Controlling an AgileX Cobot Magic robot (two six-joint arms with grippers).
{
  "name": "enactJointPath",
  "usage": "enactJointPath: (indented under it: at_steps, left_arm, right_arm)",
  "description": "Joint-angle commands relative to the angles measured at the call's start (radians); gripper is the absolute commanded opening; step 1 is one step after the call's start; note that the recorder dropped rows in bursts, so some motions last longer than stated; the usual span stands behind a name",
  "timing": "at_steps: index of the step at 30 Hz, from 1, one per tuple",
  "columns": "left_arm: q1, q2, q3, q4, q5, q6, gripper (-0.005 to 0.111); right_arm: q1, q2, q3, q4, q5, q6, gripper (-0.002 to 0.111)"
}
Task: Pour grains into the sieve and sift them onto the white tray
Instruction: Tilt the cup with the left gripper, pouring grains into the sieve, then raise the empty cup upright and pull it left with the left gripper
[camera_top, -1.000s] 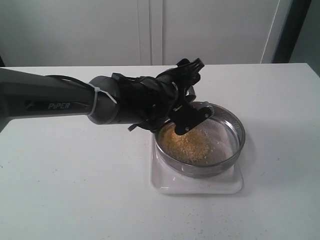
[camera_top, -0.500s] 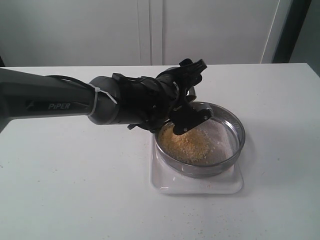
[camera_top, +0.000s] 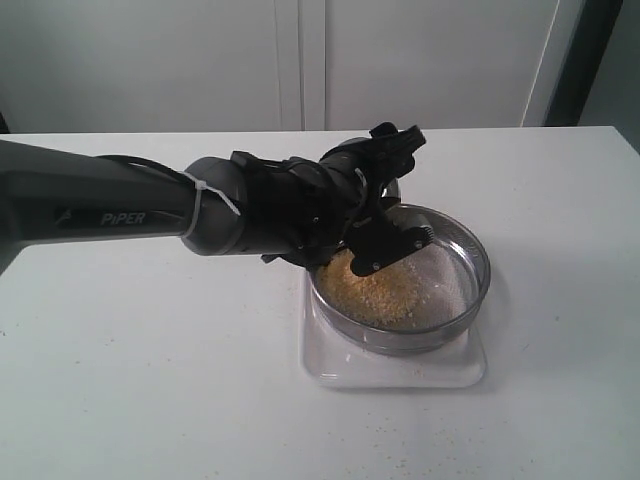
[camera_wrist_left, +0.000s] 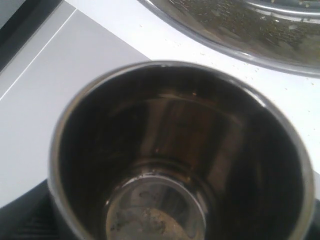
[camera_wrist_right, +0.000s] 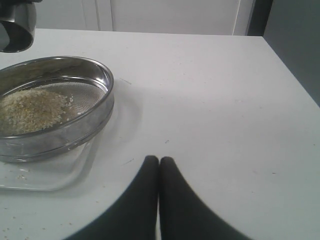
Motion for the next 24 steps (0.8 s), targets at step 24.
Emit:
enactJointPath:
  at_steps: [24]
  left_arm:
    - [-0.004, -0.121, -0.004, -0.242, 0.057, -0.765, 0.000]
  right_arm:
    - [-0.006, -0.006, 0.006, -0.002, -0.011, -0.002, 0.000]
